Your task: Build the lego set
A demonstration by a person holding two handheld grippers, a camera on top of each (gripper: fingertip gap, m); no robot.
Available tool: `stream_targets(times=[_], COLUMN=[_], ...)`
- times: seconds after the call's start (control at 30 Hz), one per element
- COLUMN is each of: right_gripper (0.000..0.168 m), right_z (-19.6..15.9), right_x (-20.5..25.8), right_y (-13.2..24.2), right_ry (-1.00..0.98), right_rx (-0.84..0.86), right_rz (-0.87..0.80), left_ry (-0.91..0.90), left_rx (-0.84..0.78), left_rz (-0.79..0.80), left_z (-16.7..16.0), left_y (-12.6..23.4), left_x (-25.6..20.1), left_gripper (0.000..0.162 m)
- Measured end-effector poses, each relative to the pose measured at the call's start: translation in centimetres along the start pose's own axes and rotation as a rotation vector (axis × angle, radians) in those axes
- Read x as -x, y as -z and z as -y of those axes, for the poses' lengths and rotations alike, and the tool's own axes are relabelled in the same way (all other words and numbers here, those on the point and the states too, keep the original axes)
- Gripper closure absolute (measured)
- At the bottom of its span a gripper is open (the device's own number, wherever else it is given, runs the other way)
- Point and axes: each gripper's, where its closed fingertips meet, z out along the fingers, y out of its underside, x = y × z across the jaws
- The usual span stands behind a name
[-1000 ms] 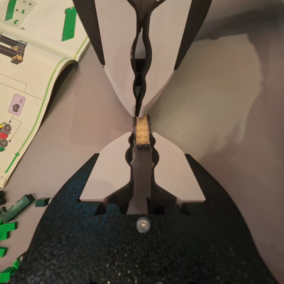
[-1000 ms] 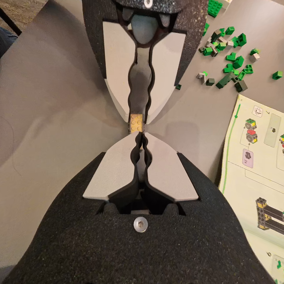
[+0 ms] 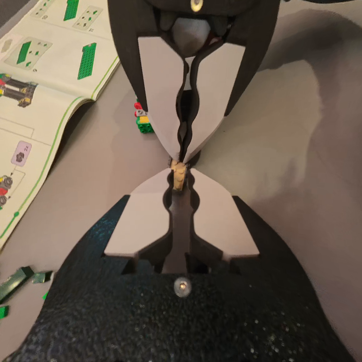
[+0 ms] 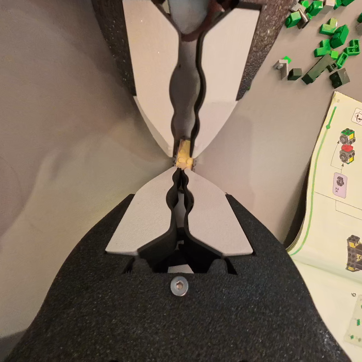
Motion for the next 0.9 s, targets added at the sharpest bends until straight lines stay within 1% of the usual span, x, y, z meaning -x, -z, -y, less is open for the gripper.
stream_targets(times=[0.13,0.23,0.37,0.47,0.6,0.8,0.9], right_gripper=[0.168,0.168,0.168,0.168,0.168,0.168,0.168], right_z=[-0.2,-0.5,-0.4,-0.4,-0.4,-1.0,-1.8], right_x=[-0.2,-0.5,-0.4,-0.4,-0.3,1.0,1.2], right_y=[0.3,0.8,0.9,0.6,0.5,1.0,1.7], right_ry=[-0.018,-0.064,-0.093,-0.086,-0.096,-0.126,-0.127], right_rx=[-0.029,-0.079,-0.116,-0.091,-0.077,-0.047,-0.034], right_rz=[-0.042,-0.073,-0.065,-0.070,-0.065,-0.049,-0.105], left_ry=[-0.026,-0.029,-0.057,-0.065,-0.045,-0.038,-0.044], left_rx=[-0.020,-0.013,0.062,0.120,0.129,0.138,0.157], left_rz=[0.011,0.017,-0.001,-0.025,-0.048,-0.089,-0.081], left_z=[0.7,0.8,0.3,-0.2,-0.2,0.4,0.7], left_y=[0.6,0.9,0.3,-0.3,-0.4,-1.1,-1.7], left_x=[0.4,0.8,1.0,0.7,0.4,-1.1,-1.3], left_gripper=[0.162,0.162,0.162,0.162,0.162,0.162,0.162])
